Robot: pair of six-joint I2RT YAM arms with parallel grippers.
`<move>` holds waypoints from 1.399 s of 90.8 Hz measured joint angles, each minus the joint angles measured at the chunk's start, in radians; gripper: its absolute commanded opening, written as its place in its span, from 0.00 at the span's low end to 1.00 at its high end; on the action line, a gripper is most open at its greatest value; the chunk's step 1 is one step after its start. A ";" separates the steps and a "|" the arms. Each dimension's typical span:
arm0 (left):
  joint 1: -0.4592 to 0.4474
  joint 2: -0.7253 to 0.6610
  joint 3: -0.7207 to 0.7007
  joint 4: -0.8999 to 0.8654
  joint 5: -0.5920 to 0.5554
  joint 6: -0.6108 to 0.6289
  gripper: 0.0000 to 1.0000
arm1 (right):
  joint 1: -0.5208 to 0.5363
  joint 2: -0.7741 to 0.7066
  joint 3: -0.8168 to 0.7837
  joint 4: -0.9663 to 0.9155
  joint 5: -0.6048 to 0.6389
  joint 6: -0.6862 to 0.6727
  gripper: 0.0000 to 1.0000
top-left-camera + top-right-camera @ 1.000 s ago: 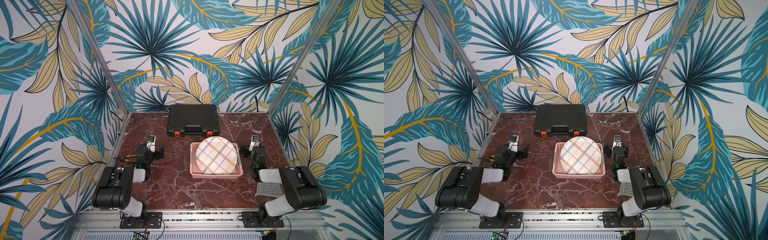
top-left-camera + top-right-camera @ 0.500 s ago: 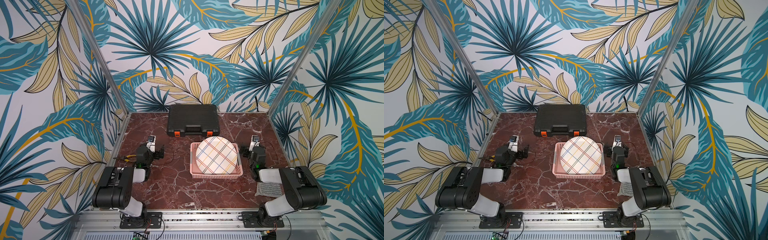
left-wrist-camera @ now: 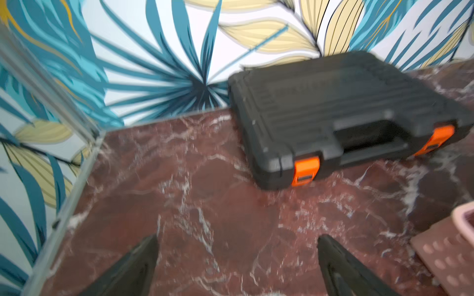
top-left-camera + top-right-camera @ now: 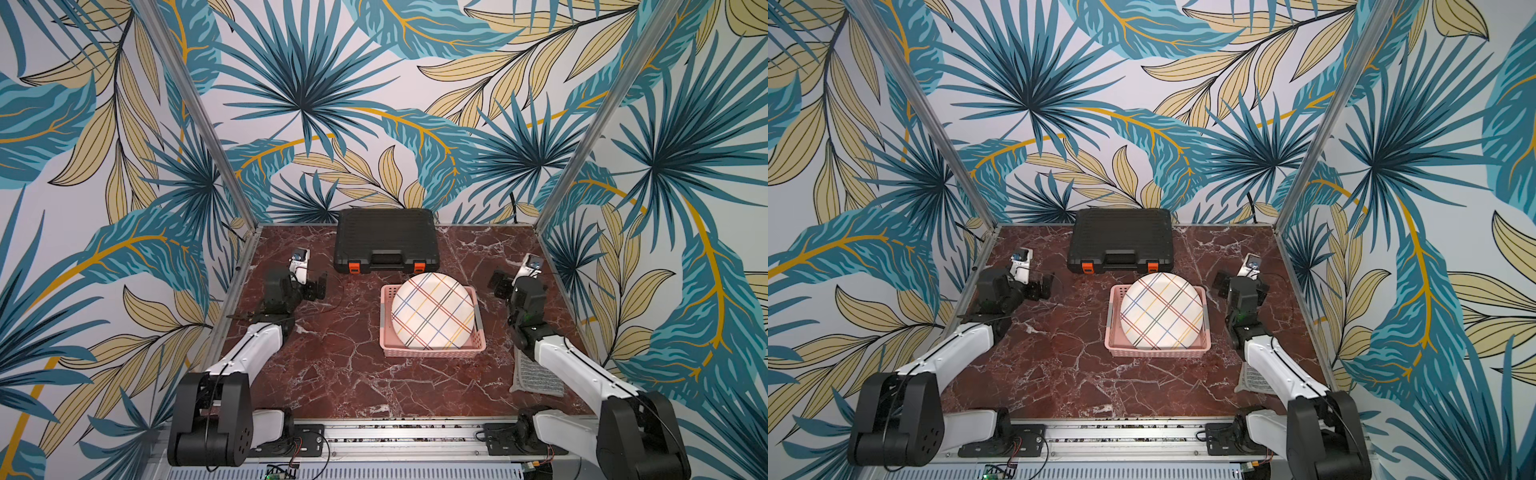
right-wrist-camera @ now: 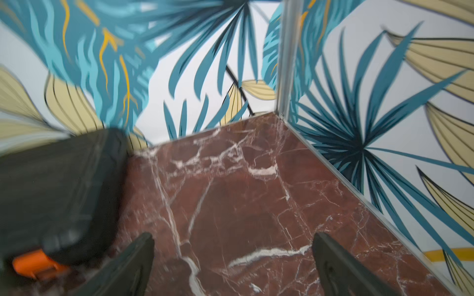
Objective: Wipe the wet plate dry
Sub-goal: Move the bin to the center of the board.
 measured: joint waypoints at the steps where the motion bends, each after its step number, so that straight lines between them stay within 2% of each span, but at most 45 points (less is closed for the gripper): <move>1: 0.000 -0.005 0.023 -0.027 0.005 0.005 1.00 | -0.001 -0.008 0.012 -0.023 0.006 0.019 1.00; 7: -0.001 -0.041 0.131 -0.182 0.037 0.032 1.00 | -0.008 -0.039 0.068 -0.146 -0.016 0.110 1.00; 16: -0.003 -0.083 0.222 -0.397 0.092 0.074 1.00 | -0.011 -0.039 0.122 -0.324 -0.148 0.201 0.99; 35: -0.008 -0.092 0.249 -0.732 0.224 0.142 1.00 | 0.011 0.045 0.209 -0.631 -0.425 0.286 0.99; 54: -0.023 -0.093 0.192 -0.797 0.318 0.164 1.00 | 0.025 0.103 0.189 -0.743 -0.557 0.273 0.95; 62: -0.029 -0.082 0.190 -0.806 0.343 0.164 1.00 | 0.039 0.132 0.187 -0.748 -0.597 0.262 0.87; 79: -0.038 -0.039 0.188 -0.819 0.385 0.165 0.99 | 0.140 0.217 0.201 -0.750 -0.631 0.237 0.80; 106: -0.050 0.079 0.188 -0.869 0.463 0.198 0.92 | 0.350 0.339 0.250 -0.658 -0.624 0.315 0.79; 112: -0.052 0.108 0.188 -0.881 0.471 0.201 0.88 | 0.386 0.377 0.281 -0.647 -0.615 0.329 0.79; 127: -0.055 0.169 0.198 -0.899 0.477 0.197 0.80 | 0.417 0.417 0.336 -0.623 -0.607 0.333 0.82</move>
